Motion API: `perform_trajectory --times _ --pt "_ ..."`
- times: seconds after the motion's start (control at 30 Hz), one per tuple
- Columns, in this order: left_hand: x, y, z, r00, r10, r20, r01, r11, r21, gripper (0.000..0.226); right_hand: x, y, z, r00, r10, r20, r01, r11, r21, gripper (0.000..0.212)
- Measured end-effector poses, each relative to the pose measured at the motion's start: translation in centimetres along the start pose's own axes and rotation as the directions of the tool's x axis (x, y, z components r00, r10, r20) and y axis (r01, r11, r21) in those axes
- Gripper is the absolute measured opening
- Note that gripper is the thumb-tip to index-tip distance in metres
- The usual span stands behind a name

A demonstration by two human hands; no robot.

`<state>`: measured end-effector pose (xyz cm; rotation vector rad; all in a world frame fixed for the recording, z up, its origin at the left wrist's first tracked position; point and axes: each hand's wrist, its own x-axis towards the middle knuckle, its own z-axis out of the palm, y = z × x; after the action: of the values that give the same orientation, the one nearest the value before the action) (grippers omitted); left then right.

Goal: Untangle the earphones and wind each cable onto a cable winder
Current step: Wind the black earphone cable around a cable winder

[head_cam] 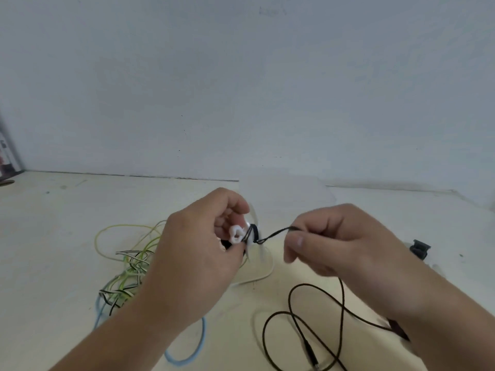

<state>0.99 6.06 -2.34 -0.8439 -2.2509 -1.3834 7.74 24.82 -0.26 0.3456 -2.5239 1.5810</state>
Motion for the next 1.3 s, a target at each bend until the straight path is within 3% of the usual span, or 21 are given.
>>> perform_trajectory --times 0.13,0.3,0.43,0.6,0.77,0.93,1.07,1.17,1.3 --pt "-0.3 0.3 0.0 0.984 0.079 0.160 -0.088 0.995 0.054 0.051 0.2 0.0 0.0 0.979 -0.030 -0.201 0.006 0.993 -0.116 0.021" --pt "-0.5 0.6 0.0 0.959 0.111 0.261 -0.118 0.993 0.014 0.052 0.3 0.0 0.6 0.969 -0.077 -0.236 0.024 0.975 -0.221 0.021" --pt "-0.6 0.8 0.0 0.947 0.110 0.301 -0.109 0.994 -0.021 0.053 0.5 0.4 0.7 0.950 -0.072 -0.302 0.005 0.976 -0.216 0.018" --pt "-0.7 0.9 0.0 0.937 0.086 0.338 -0.019 0.980 -0.196 0.054 0.9 0.6 0.4 0.932 0.006 -0.362 -0.063 0.988 -0.144 0.016" --pt "-0.7 1.1 0.2 0.935 0.089 0.343 0.031 0.943 -0.331 0.049 0.9 1.2 0.2 0.961 0.152 -0.231 -0.189 0.970 -0.150 0.029" --pt "-0.2 0.7 0.1 0.990 0.011 0.143 0.059 0.877 -0.476 0.044 0.9 1.9 0.5 0.970 0.231 0.081 -0.226 0.972 -0.072 0.037" --pt "0.2 0.0 0.0 0.996 -0.090 0.029 0.094 0.895 -0.436 0.053 0.7 2.1 0.6 0.963 0.170 0.208 -0.163 0.985 -0.048 0.033" --pt "0.3 -0.2 0.0 0.989 -0.143 -0.028 0.121 0.910 -0.398 0.050 0.7 2.1 0.8 0.944 0.160 0.289 -0.158 0.987 -0.030 0.025" --pt "0.3 -0.4 0.2 0.985 -0.162 -0.057 0.136 0.940 -0.314 0.046 0.5 1.8 0.8 0.921 0.177 0.347 -0.179 0.984 -0.026 0.031"
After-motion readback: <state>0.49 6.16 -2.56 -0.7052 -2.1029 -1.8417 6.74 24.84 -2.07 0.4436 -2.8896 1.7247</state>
